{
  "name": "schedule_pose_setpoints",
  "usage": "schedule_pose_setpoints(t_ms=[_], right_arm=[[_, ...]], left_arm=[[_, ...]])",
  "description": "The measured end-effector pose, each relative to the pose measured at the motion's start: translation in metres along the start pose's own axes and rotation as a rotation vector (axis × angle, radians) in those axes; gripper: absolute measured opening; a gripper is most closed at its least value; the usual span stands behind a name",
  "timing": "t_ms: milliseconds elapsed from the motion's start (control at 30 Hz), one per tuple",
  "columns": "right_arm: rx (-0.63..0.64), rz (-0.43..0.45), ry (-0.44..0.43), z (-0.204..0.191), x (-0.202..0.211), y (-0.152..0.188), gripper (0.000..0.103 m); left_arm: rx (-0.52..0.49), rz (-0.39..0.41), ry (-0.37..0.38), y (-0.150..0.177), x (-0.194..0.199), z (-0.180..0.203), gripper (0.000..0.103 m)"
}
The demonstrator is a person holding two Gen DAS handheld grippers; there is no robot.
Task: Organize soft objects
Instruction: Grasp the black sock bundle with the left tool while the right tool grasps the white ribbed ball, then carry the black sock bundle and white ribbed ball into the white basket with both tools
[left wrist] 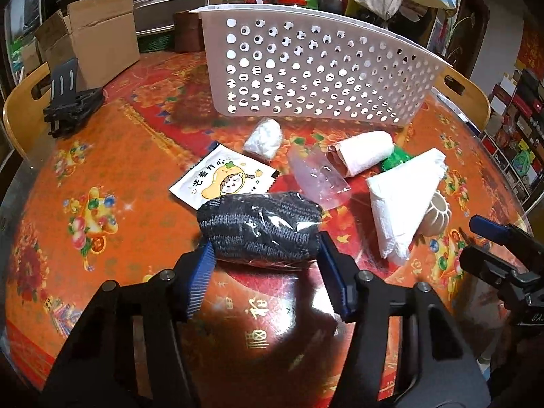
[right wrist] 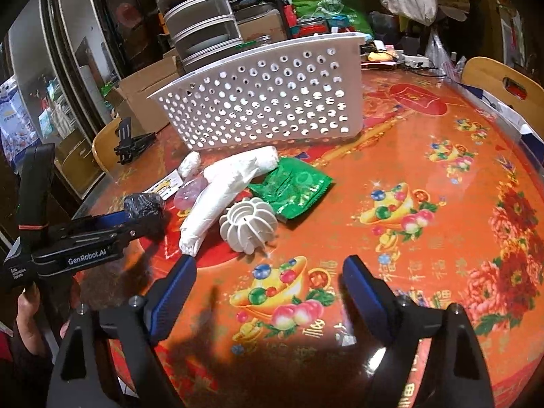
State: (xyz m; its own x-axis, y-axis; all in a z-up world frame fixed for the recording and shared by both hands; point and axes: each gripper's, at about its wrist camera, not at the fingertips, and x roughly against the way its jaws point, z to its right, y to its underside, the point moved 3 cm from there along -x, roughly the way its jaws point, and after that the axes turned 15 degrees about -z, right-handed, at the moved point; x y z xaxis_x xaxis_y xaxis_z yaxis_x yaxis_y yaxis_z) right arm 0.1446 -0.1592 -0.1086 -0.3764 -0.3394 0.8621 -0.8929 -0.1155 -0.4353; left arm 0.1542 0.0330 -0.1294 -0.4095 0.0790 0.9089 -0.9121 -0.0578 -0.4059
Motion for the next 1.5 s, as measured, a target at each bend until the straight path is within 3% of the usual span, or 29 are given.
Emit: schedule_pose_setpoints(t_ms=[67, 233, 367, 667, 833, 1500], right_arm=[[0.012, 0.002, -0.007, -0.002, -0.001, -0.001, 0.077], [0.023, -0.008, -0.012, -0.004, -0.005, -0.004, 0.049], [0.047, -0.008, -0.004, -0.011, -0.008, -0.005, 0.042], [0.075, -0.017, 0.031, -0.021, -0.016, -0.010, 0.037], [0.087, -0.021, 0.052, -0.024, -0.020, -0.013, 0.024], [0.120, 0.020, 0.075, -0.025, -0.014, -0.006, 0.019]], left_arm=[[-0.007, 0.007, 0.000, 0.000, -0.001, 0.000, 0.055], [-0.007, 0.015, 0.021, 0.000, -0.002, -0.004, 0.056], [-0.002, 0.015, 0.037, 0.002, -0.003, -0.005, 0.056], [0.003, 0.019, 0.055, 0.002, -0.003, -0.006, 0.056], [0.004, 0.020, 0.059, 0.002, -0.003, -0.006, 0.056], [0.013, 0.027, 0.071, 0.002, -0.003, -0.007, 0.056]])
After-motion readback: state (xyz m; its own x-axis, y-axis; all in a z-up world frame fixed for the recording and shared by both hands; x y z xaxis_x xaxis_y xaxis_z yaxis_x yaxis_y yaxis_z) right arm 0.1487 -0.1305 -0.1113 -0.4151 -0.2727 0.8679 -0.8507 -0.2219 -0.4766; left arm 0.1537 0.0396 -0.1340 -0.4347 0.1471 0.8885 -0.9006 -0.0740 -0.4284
